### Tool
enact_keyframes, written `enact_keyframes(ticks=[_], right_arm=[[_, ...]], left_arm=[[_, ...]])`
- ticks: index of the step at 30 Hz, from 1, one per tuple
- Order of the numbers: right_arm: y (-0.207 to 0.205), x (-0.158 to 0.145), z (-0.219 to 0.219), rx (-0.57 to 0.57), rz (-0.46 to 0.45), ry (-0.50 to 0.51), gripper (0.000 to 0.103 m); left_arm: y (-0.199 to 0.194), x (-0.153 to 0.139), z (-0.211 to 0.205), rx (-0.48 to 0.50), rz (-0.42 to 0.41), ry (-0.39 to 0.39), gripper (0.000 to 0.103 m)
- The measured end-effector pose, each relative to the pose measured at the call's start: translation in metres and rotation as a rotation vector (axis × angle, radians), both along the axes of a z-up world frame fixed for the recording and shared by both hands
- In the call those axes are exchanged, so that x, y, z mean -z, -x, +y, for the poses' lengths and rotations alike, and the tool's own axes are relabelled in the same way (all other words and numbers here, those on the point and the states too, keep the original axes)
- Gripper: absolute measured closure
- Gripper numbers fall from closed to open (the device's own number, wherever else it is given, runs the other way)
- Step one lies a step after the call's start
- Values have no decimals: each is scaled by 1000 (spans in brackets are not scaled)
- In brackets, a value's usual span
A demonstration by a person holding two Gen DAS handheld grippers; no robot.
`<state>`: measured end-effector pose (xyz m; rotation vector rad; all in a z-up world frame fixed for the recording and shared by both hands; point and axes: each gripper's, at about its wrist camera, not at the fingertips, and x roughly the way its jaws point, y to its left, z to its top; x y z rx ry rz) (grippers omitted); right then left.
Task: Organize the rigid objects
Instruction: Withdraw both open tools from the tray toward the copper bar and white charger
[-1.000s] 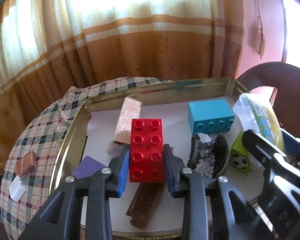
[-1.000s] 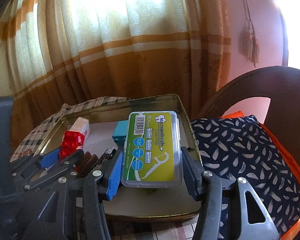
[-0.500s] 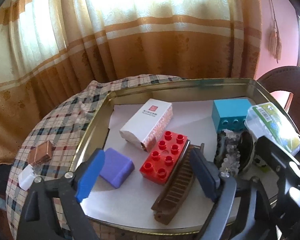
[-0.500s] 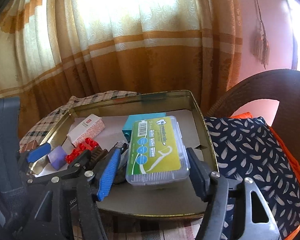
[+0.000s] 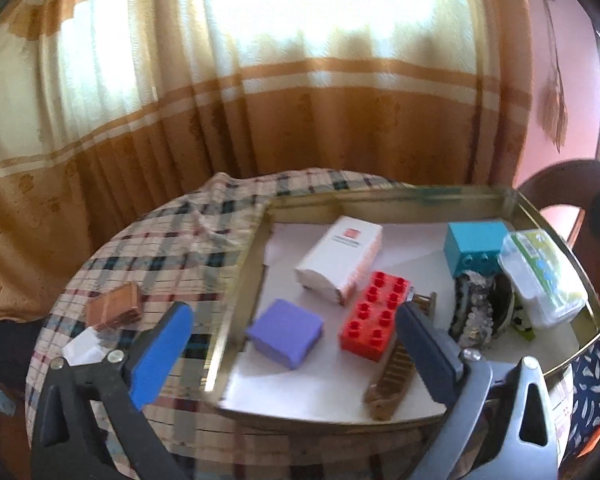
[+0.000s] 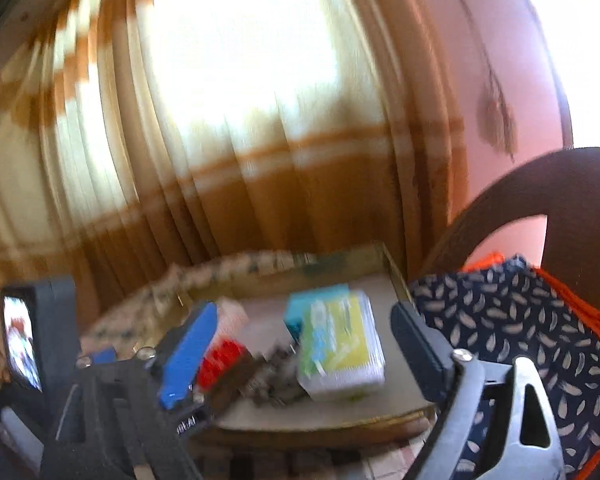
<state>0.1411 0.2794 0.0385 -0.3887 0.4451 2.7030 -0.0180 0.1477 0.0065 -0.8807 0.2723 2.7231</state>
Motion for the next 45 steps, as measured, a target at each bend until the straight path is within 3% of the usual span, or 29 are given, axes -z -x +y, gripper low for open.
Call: enact_keyframes(ticks=[5,13,19,32,45], right_arm=[[13,-6,-26,-11,28,-67,10],[36,2,-76,15,78,-152,10],[38,7,-105,-10,76,-188,10],[29,5,-116,-12,82,-204,10],[28,7,-113,-13,87,-196,10]], left_arm=[[2,-5,-32,-46,15,-33,1],[4,-4,-86,-143,90,-1,1],[6,-2,-125,-212,94,-69,1],[9,5,-135,-252,49,-94,1],[6,5,-135,-253,57,-86,1]])
